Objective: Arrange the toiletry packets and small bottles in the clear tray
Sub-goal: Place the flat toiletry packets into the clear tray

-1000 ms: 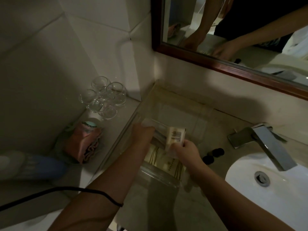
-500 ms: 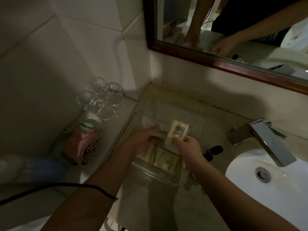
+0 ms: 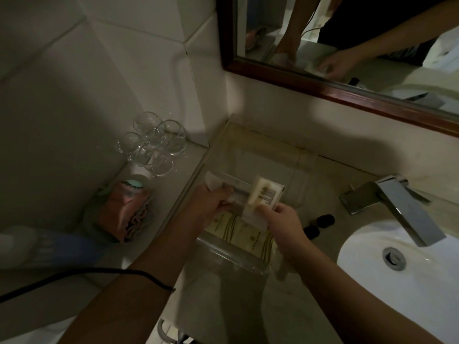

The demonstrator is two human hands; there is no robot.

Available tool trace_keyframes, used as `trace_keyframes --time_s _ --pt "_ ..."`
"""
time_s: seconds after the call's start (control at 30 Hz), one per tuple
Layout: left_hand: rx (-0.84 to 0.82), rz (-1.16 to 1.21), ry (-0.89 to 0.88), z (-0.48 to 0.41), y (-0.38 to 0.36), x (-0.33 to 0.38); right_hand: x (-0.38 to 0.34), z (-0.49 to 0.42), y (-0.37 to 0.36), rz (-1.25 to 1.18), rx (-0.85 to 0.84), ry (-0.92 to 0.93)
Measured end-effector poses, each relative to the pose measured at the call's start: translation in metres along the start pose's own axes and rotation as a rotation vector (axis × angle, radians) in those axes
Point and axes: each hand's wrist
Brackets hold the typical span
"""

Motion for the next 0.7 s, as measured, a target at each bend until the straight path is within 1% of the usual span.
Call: trace_keyframes --time_s 0.1,0.27,0.33,0.43,0.57,0.63,0.7 --pt "0.005 0.011 0.056 -0.001 -0.002 -0.002 0.004 -0.002 -0.002 0.040 0.023 -0.003" --pt "0.003 0.167 0.193 -0.003 -0.013 0.000 0.008 0.001 -0.005 0.093 0.029 0.064" --pt "0.008 0.222 0.193 -0.003 -0.019 -0.002 0.008 0.003 -0.006 0.090 0.019 0.067" --pt "0.067 0.214 0.169 -0.004 -0.025 -0.004 0.008 0.003 -0.006 0.060 0.021 0.045" --pt "0.082 0.230 0.148 -0.007 -0.024 -0.006 0.005 0.000 -0.004 0.033 -0.007 0.006" --pt "0.055 0.237 0.147 -0.008 -0.022 -0.006 0.004 -0.002 -0.006 0.033 -0.012 -0.002" --pt "-0.042 0.211 0.150 -0.003 -0.022 -0.006 0.003 -0.002 -0.009 0.043 -0.010 0.017"
Point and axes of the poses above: each hand's wrist, its own z-axis away from the middle knuckle, its own y-axis out of the back of the hand, x = y × z, and after that the axes turned 8 degrees about x, right-handed
